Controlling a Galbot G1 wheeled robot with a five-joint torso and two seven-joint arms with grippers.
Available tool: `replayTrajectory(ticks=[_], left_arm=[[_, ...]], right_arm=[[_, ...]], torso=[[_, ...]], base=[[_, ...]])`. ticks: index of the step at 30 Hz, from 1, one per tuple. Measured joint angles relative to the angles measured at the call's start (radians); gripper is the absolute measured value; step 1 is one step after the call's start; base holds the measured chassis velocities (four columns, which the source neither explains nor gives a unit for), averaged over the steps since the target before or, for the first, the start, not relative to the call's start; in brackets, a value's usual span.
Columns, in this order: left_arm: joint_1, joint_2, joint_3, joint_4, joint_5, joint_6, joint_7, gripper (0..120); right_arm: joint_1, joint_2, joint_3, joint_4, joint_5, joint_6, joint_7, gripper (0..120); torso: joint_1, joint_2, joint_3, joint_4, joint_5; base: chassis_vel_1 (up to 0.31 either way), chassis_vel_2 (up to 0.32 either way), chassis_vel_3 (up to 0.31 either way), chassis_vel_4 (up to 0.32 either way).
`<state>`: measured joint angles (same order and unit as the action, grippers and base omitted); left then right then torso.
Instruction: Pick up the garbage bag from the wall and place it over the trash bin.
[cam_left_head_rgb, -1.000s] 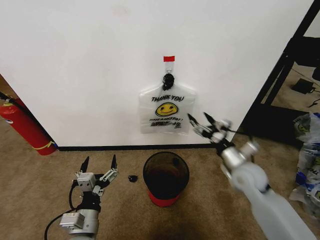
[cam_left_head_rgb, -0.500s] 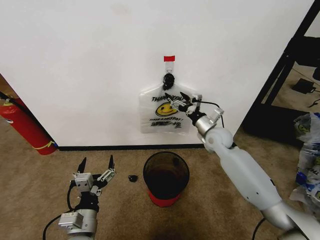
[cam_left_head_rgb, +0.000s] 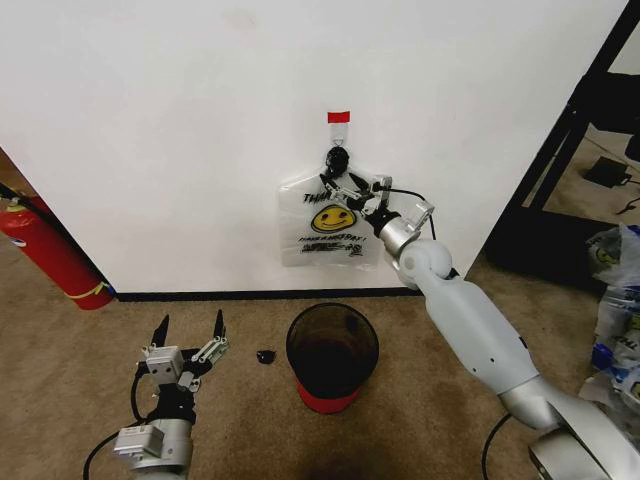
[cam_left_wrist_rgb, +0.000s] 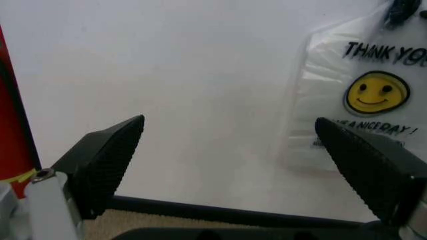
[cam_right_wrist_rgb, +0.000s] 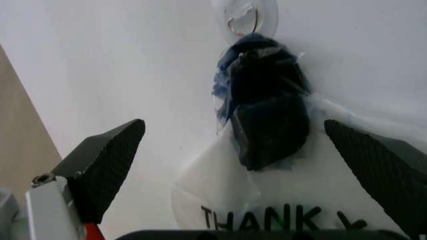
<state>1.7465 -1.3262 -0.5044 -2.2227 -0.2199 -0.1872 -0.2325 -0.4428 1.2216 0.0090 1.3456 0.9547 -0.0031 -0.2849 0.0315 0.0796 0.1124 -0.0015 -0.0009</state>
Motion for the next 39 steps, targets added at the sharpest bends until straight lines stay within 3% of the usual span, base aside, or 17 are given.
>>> replayTrajectory(ticks=[22,29,39], left_arm=[[0.009,-0.002,-0.007,-0.007,-0.002,-0.005,-0.004,100],[0.003,-0.001,-0.003,0.004,-0.004,-0.006,-0.006,100],[-0.001,-0.002,0.0,0.004,-0.005,-0.006,-0.006,100]], right_arm=[[0.024,0.011,-0.055,-0.013,-0.003,-0.01,-0.035,100],[-0.029,-0.014,-0.027,0.009,0.0,-0.011,-0.01,100],[-0.008,0.011,-0.028,-0.015,0.001,-0.001,0.004,100]], torso=[[0.0,0.0,0.0,0.0,0.0],[0.0,0.0,0.0,-0.0005,0.0002],[0.0,0.0,0.0,0.0001,-0.0001]], base=[[0.0,0.0,0.0,0.0],[0.0,0.0,0.0,0.0],[0.0,0.0,0.0,0.0]])
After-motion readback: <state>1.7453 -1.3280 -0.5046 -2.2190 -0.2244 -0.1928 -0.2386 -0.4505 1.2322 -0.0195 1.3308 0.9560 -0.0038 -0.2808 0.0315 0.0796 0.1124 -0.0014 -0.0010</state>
